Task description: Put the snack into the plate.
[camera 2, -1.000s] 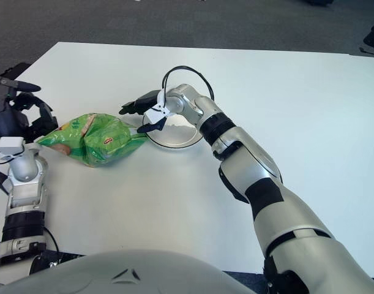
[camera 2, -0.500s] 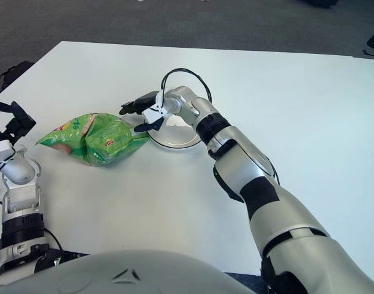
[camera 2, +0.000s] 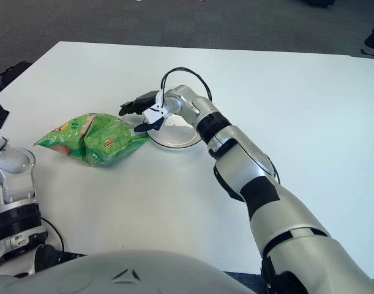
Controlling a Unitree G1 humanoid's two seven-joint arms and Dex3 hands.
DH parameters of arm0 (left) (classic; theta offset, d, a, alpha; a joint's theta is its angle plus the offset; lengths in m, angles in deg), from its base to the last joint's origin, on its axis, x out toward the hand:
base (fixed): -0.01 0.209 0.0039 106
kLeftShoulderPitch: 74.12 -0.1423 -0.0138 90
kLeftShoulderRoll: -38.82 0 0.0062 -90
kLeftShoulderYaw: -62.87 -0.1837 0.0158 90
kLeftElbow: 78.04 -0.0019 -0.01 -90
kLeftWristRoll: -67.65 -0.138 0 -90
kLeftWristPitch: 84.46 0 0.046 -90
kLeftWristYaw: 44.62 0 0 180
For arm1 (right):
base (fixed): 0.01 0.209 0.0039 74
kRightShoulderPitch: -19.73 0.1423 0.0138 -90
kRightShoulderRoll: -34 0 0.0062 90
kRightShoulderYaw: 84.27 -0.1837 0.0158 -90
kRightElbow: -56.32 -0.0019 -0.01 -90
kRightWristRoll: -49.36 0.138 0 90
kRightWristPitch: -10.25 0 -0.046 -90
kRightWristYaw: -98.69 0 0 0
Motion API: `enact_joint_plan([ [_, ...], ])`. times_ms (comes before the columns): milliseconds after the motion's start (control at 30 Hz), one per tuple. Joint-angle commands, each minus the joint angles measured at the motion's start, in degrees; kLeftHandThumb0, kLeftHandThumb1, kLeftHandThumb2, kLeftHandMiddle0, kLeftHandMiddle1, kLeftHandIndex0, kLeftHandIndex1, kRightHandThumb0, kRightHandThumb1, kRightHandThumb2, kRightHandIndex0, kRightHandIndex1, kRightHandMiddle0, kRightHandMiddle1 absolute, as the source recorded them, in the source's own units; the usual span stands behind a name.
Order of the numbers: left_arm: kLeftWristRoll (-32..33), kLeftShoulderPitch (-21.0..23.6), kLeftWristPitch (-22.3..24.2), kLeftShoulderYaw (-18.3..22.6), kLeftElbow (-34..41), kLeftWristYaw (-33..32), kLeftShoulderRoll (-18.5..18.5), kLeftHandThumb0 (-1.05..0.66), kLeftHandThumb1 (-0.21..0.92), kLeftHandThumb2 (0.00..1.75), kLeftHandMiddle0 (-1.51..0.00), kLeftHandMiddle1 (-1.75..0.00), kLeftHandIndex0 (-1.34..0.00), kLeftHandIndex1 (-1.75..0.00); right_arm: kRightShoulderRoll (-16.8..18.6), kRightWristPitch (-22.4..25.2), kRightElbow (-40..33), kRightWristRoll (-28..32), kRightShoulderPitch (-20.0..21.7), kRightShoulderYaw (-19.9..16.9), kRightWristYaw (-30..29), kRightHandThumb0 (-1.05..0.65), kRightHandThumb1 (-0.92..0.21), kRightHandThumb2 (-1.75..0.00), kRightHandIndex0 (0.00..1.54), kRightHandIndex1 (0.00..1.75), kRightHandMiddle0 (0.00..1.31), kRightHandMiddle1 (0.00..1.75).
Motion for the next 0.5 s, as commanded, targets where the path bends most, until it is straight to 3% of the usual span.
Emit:
enact_joint_plan([
  [0, 2.0, 3.0, 2.0, -0.1, -0.9, 0.4, 1.6, -0.41, 0.55, 1.02, -0.78, -1.75, -0.43, -1.75, -0.5, -0.1, -0.2, -0.3, 1.0, -0.7, -0.4, -0.43, -0.92, -1.07, 0.03, 0.01, 0.0, 0.41],
  [167, 8.3, 3.1, 3.8, -3.3, 1.1, 7.8, 0.7, -0.41, 0.57, 1.0, -0.8, -1.75, -0.42, -1.75, -0.8, -2.0, -0.6, -0.1, 1.1, -0.9, -1.7, -0.42, -0.92, -1.06, 0.02, 0.01, 0.0, 0.4],
  [267, 13.6, 0.9, 4.5, -5.2, 3.8, 14.5, 0.5, -0.41, 0.57, 0.99, -0.82, -1.75, -0.42, -1.75, -1.0, -3.5, -0.8, 0.0, 1.1, -1.1, -2.7, -0.42, -0.92, -1.05, 0.01, 0.0, 0.0, 0.38],
  [467, 19.5, -2.1, 2.2, -7.5, 4.8, 24.5, 2.4, -0.4, 0.59, 0.96, -0.89, -1.69, -0.4, -1.75, -0.9, -6.1, -1.2, 0.7, 0.7, -2.3, -5.7, -0.42, -0.92, -1.07, 0.03, 0.01, 0.0, 0.39],
])
